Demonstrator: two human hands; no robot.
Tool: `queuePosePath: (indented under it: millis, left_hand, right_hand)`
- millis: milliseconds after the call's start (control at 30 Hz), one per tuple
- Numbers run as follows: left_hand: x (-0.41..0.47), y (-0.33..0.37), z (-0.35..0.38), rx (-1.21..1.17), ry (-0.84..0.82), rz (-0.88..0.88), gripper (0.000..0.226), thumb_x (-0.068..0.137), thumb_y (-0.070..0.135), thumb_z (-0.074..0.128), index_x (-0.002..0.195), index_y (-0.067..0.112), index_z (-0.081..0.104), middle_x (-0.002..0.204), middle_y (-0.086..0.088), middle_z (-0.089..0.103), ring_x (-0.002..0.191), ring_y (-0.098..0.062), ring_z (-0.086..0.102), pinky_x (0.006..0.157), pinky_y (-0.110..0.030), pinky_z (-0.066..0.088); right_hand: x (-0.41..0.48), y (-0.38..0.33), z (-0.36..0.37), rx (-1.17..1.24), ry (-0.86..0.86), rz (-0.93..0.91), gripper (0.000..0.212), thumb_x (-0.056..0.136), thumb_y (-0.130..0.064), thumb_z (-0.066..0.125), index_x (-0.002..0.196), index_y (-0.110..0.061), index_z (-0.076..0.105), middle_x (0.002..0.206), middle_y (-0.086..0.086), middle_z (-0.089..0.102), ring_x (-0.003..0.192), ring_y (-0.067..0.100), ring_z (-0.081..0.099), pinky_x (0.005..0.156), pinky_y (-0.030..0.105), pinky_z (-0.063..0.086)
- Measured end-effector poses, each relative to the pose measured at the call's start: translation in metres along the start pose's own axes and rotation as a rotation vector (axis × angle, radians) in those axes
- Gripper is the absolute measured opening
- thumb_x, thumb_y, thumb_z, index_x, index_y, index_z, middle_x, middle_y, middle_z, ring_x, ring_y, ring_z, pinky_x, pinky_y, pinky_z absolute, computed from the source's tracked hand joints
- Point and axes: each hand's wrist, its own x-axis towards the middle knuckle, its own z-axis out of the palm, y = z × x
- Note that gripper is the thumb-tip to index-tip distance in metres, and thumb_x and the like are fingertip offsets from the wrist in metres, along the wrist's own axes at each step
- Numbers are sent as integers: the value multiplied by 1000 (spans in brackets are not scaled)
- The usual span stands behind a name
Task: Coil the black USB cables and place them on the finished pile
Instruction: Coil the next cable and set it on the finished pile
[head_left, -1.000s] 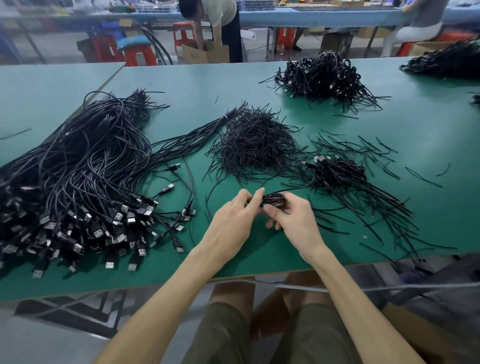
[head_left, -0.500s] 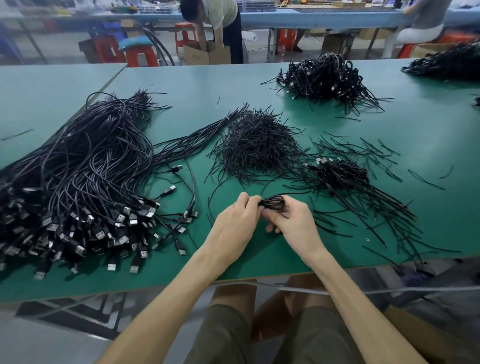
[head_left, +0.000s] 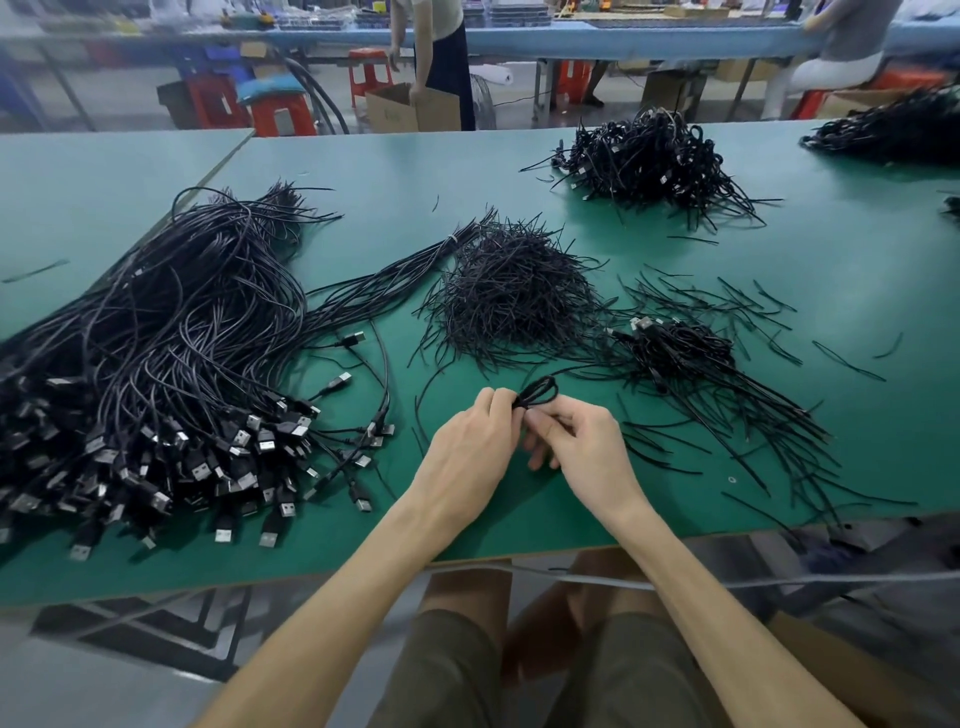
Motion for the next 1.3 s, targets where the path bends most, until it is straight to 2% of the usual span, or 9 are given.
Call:
queuePosePath:
  millis: [233,333,467,533,600,767,967,1133,1300]
  left_hand:
    - [1,2,0,-91,-1,-27,26,109,33,38,118,12,51,90,-3,64,68,-26,61,59,-40,44]
    - [6,-1,-10,-439,-97,-161,27,106,38,48,127,21,49,70,5,58,55,-9,50,57,-32,38]
    - [16,3,-36,-570,-348,-81,78,92,55,65,155,28,27,84,12,64,65,-3,61,66,-27,52]
    - [12,10,-46,-635,-508,15,103,87,43,77,161,36,5,94,20,67,81,-1,67,77,-20,52]
    - [10,13,-52,-571,-547,60,97,92,21,75,162,33,10,99,21,69,93,-4,67,87,-24,51]
    - [14,17,-64,70,-187,171,38,100,44,56,135,30,57,106,10,70,98,-19,64,74,-27,38]
    - [14,27,-46,180,188,255,49,100,49,44,83,9,65,96,-8,51,81,-26,49,71,-37,44]
    - [20,31,-39,202,223,212,25,96,31,70,82,15,57,76,4,51,58,-19,54,53,-27,28]
    - [31,43,-43,45,188,187,30,104,44,50,108,15,60,73,3,61,62,-25,59,56,-30,33]
  right_hand:
    - [-4,-3,1,-160,108,-111,19,99,-10,62,83,-18,68,65,-4,65,58,12,62,57,20,47]
    - [-5,-4,2,-232,192,-139,20,96,-7,64,79,-17,65,68,-5,63,64,14,61,60,29,49]
    - [-6,-5,-5,-242,243,-168,23,86,6,62,74,-13,57,70,-2,61,67,17,54,60,34,44]
    - [-10,-7,-6,-249,262,-214,28,80,9,62,73,-16,53,69,-8,57,65,9,48,57,24,39]
    - [-14,-10,-5,-232,254,-281,33,76,11,57,74,-21,49,70,-14,52,66,3,48,57,13,34]
    - [-14,-14,-3,-238,248,-314,33,80,18,66,75,-11,53,68,-9,51,64,2,46,56,13,32]
    - [-14,-17,-4,-154,273,-187,28,88,17,54,73,-6,62,66,1,63,64,13,57,58,13,39]
    - [-15,-19,-5,-66,280,-165,33,92,17,53,82,-13,63,68,-7,66,62,3,59,61,7,41]
    - [-12,-16,-6,7,302,-135,28,93,16,50,85,-6,64,67,0,66,60,11,57,61,14,44]
